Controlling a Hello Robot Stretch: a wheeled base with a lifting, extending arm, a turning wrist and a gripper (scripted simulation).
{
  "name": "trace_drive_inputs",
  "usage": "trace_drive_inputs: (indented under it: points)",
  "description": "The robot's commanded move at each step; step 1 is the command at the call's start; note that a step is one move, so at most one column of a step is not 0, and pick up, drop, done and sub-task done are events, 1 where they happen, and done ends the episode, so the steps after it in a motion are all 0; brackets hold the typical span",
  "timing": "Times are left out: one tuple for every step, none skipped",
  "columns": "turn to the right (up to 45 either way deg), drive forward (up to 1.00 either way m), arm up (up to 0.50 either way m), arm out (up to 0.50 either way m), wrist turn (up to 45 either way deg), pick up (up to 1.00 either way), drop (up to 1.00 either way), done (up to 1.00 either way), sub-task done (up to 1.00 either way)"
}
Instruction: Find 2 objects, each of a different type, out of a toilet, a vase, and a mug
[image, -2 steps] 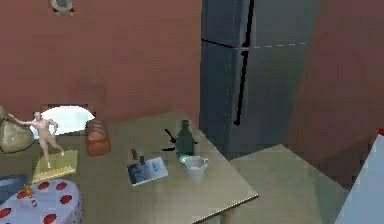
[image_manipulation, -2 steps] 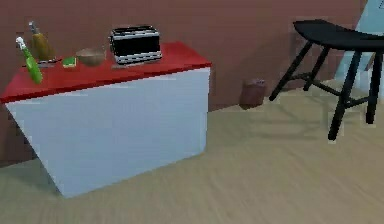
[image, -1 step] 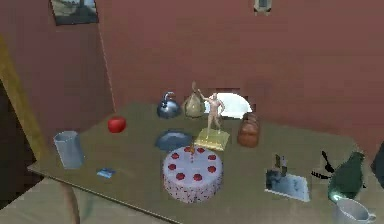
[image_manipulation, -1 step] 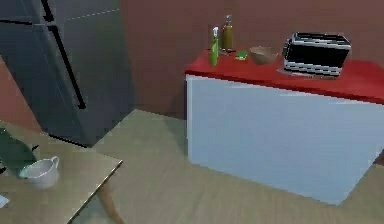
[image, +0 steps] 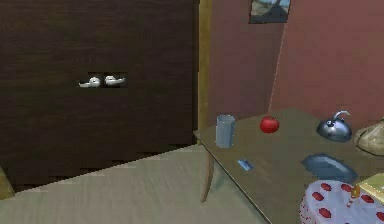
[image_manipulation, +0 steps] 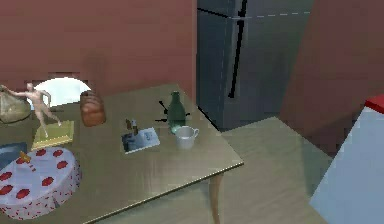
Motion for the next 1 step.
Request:
trace_drive_inputs:
  points:
    - [-9.0, 0.00, 0.00, 0.00, 0.0, 0.00, 0.00, 0.00, 0.00]
